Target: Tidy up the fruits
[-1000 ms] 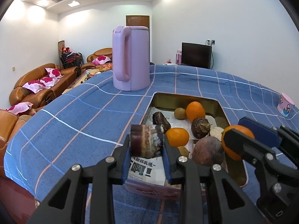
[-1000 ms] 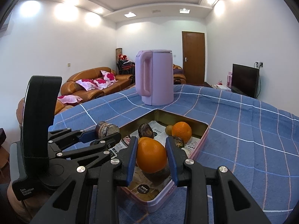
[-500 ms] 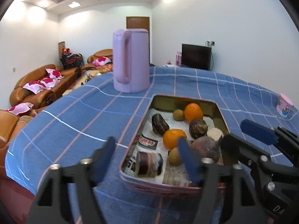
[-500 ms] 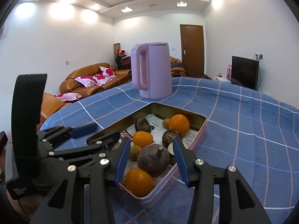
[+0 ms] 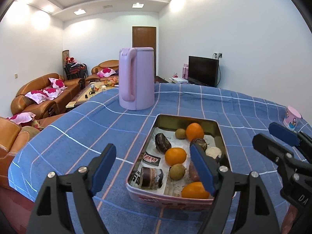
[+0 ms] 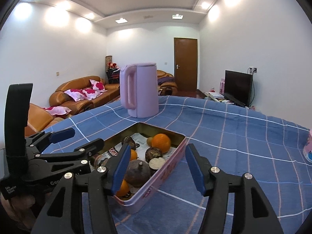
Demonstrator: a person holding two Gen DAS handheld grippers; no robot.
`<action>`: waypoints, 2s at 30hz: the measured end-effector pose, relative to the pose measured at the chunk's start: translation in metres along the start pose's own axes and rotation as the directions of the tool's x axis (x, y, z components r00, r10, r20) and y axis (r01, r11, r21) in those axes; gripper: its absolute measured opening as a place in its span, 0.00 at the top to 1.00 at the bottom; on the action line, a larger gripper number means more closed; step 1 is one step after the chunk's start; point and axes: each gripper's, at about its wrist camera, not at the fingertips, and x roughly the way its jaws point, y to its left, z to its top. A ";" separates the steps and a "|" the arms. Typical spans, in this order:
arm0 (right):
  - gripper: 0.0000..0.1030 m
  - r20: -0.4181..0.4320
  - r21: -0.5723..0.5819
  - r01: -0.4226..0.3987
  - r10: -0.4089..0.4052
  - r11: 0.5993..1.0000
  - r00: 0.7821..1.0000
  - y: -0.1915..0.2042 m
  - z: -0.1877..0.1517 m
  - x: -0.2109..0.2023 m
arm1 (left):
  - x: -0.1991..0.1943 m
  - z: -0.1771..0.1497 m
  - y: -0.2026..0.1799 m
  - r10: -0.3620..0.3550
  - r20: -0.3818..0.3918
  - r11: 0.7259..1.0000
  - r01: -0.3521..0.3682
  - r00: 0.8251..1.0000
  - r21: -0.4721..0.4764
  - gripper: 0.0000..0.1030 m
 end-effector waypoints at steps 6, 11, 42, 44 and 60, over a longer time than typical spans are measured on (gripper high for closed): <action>0.41 0.008 0.021 0.012 -0.013 1.000 1.000 -0.005 0.001 -0.008 | -0.007 0.003 -0.003 0.001 0.015 1.000 -0.001 1.000 0.007 0.19; 0.40 0.017 0.028 0.020 -0.020 0.999 1.000 -0.008 0.001 -0.013 | -0.009 0.004 -0.004 0.000 0.021 1.000 0.000 1.000 0.009 0.19; 0.39 0.064 0.069 0.069 -0.073 0.995 0.995 -0.028 0.002 -0.032 | -0.027 0.016 -0.009 -0.010 0.073 1.000 0.009 0.997 0.011 0.03; 0.39 0.068 0.067 0.071 -0.076 0.995 0.995 -0.028 0.002 -0.033 | -0.028 0.016 -0.011 -0.008 0.076 1.000 0.007 0.997 0.018 0.03; 0.39 0.070 0.060 0.087 -0.092 0.994 0.993 -0.031 0.000 -0.036 | -0.024 0.014 -0.019 0.000 0.068 0.999 -0.004 0.998 0.049 0.00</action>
